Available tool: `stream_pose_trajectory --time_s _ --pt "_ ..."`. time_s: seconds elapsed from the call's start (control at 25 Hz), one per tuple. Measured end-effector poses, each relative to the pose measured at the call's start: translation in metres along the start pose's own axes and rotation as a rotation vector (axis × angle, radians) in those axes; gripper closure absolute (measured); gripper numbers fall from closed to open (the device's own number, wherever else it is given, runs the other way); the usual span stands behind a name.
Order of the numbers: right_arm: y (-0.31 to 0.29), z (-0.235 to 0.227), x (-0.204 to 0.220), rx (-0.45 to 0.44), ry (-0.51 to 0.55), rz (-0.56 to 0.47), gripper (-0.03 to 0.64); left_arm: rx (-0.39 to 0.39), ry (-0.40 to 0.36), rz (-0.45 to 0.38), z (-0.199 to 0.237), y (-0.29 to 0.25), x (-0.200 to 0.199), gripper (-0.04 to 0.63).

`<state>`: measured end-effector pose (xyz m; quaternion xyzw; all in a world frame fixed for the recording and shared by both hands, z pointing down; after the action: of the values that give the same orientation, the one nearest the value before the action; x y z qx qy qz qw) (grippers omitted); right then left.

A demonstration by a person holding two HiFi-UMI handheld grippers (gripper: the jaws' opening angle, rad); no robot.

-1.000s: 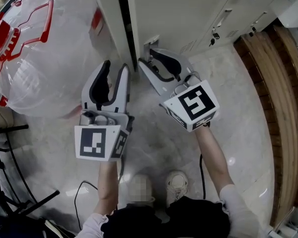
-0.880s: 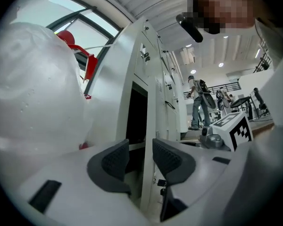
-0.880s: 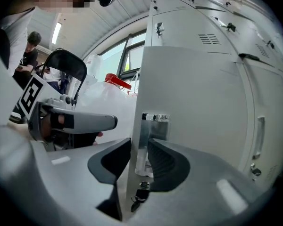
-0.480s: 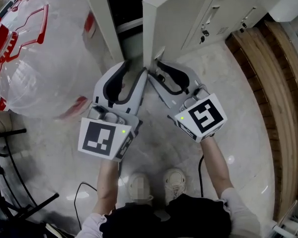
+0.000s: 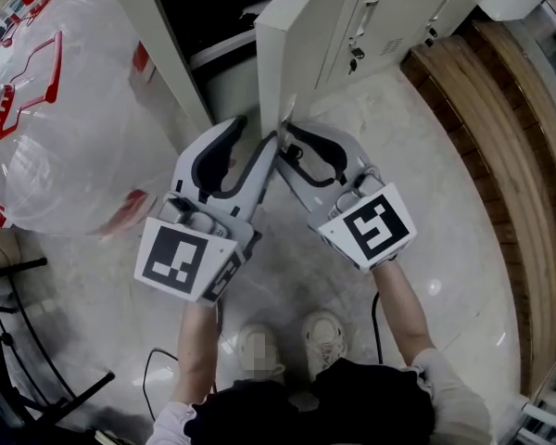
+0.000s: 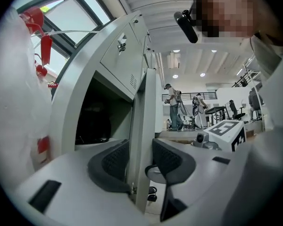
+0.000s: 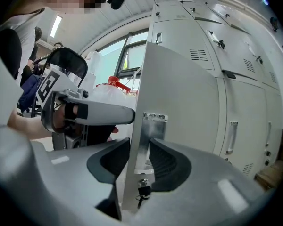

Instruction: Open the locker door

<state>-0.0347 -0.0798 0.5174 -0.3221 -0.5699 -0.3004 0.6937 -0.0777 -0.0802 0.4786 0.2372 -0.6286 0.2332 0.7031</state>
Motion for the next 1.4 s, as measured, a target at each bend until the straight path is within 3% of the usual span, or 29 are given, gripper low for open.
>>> stream_pose_trajectory --time_s 0.32,0.6,0.76,0.92,1.4 --pt "0.058 -0.004 0.021 0.184 0.014 0.062 0.486 0.123 -0.010 -0.037 -0.037 -0.017 -0.004 0.453" --pt "0.082 -0.001 0.052 0.212 0.011 0.196 0.486 0.236 0.030 -0.008 -0.063 -0.034 0.004 0.454" --pt "0.096 -0.007 0.056 0.234 0.005 0.212 0.488 0.288 -0.009 0.053 -0.083 -0.044 0.012 0.471" --pt "0.106 -0.011 0.063 0.244 -0.010 0.236 0.489 0.317 -0.041 0.061 -0.101 -0.053 0.015 0.515" --pt "0.126 -0.023 0.071 0.266 -0.047 0.250 0.492 0.421 -0.030 0.090 -0.137 -0.095 0.021 0.529"
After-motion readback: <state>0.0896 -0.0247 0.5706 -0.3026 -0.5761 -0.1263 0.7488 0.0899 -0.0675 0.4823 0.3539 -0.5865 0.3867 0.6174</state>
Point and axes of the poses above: the fingertips, and each gripper's own axes: y backward along the fingers, z to its left, x out of its underside, the point moved 2 cm from there along y, backward along the fingers, and after that the axes turned 1 degree about x, right-handed, at the moved point
